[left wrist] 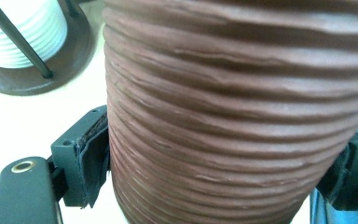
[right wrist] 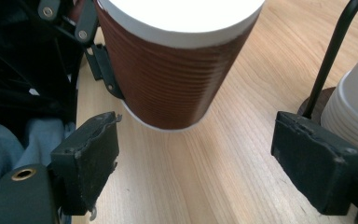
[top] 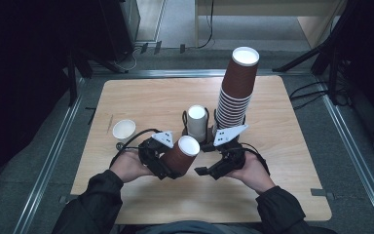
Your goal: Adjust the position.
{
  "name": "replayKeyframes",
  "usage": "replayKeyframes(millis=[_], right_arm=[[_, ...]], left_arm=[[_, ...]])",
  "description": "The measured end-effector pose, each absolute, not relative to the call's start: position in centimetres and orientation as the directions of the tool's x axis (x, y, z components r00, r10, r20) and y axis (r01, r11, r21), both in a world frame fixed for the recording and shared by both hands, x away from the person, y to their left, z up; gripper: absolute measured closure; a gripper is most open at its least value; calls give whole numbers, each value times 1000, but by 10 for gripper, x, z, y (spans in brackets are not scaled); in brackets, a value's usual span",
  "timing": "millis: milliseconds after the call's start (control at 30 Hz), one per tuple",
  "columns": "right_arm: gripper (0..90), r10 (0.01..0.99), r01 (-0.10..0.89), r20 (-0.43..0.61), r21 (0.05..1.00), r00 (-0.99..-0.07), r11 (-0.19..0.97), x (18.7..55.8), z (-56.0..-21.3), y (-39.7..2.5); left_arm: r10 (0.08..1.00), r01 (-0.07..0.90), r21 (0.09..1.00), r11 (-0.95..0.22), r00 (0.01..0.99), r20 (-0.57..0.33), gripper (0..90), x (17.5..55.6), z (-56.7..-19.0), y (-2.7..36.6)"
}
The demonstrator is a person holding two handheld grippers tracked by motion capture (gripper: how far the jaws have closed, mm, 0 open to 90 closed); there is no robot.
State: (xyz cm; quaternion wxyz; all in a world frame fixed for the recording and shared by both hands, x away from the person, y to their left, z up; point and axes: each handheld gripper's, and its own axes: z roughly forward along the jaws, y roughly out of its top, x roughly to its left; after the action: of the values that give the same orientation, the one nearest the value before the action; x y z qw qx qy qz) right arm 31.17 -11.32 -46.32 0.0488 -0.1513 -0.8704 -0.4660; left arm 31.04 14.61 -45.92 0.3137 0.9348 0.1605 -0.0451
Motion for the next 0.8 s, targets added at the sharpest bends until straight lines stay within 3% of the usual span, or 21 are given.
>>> replayKeyframes(millis=[500, 800], right_arm=[[156, 218, 297, 206, 762, -954, 576, 313, -469, -110], [152, 209, 298, 216, 758, -954, 581, 314, -470, -105]], left_arm=[[291, 291, 466, -836, 954, -73, 128, 312, -470, 138], [249, 261, 431, -864, 965, -85, 128, 312, -476, 129]])
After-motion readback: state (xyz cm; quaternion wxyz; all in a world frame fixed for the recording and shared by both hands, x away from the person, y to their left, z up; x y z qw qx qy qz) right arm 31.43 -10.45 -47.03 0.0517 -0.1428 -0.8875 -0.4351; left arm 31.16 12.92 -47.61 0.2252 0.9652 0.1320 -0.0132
